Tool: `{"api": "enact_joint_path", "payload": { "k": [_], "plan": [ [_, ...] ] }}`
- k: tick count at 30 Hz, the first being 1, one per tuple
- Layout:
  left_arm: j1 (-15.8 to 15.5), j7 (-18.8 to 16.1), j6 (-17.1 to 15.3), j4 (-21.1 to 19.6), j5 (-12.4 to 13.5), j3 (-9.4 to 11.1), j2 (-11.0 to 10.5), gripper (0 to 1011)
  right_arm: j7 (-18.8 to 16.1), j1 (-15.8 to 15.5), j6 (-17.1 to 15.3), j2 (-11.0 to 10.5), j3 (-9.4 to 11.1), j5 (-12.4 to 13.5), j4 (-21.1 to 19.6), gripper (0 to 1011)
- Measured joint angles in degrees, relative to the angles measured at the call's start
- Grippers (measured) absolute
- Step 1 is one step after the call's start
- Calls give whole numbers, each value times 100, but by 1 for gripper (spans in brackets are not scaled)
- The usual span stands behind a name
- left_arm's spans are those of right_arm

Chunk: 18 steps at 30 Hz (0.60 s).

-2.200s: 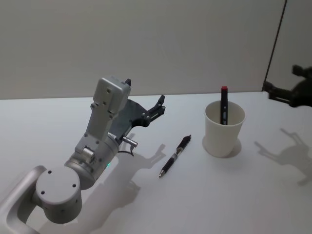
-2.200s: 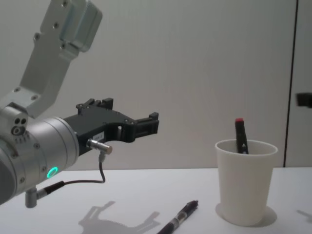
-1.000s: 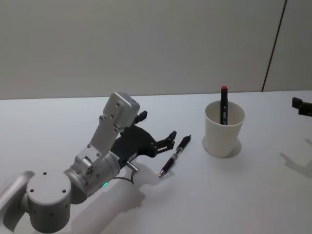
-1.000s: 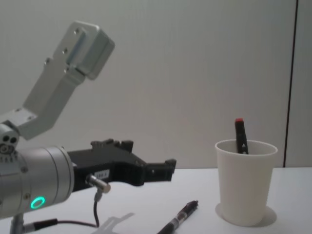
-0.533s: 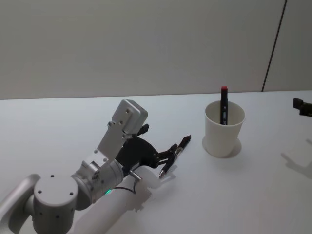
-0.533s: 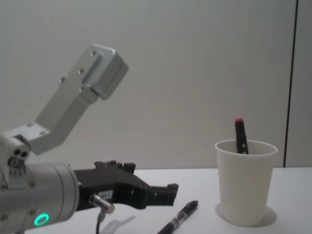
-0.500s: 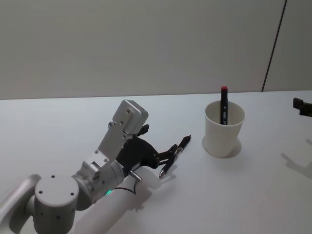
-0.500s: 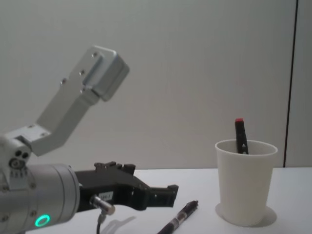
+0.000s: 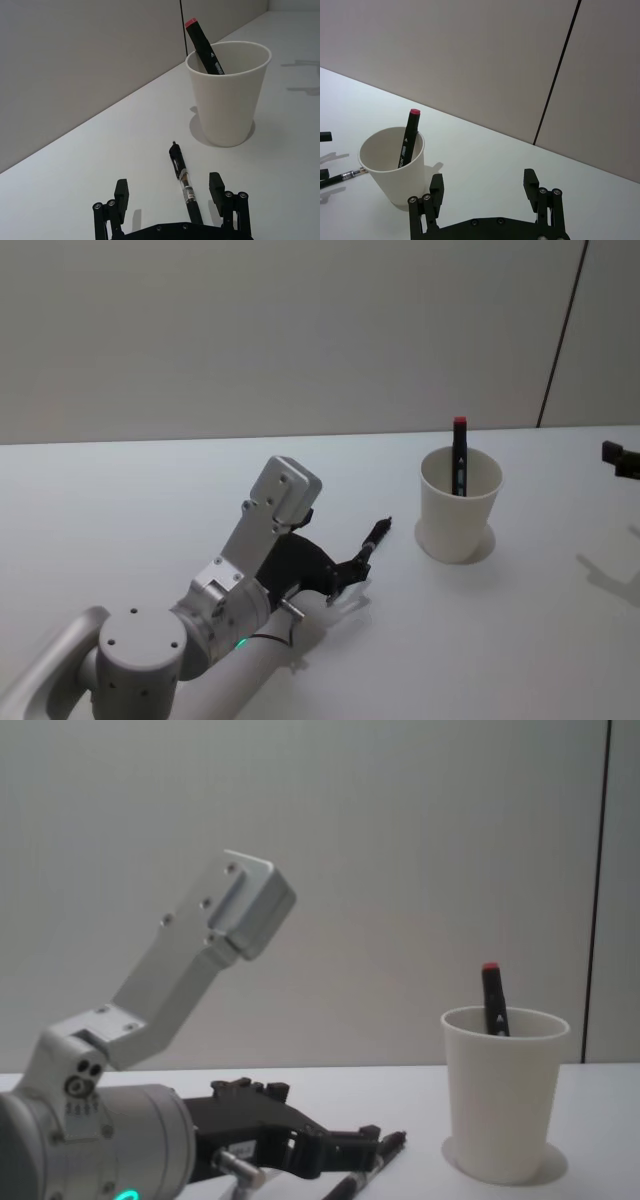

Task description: Place the pen into the pen holder.

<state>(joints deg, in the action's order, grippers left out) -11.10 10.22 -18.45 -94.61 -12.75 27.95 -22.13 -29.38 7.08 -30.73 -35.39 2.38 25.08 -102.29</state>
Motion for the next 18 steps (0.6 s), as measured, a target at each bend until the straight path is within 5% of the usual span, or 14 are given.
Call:
{"api": "enact_joint_path", "payload": {
  "k": [18],
  "plan": [
    [-40,-121,-143,148,50,118,260,1001,1,-2,-2,-3,0,0,0,1001]
  ]
}}
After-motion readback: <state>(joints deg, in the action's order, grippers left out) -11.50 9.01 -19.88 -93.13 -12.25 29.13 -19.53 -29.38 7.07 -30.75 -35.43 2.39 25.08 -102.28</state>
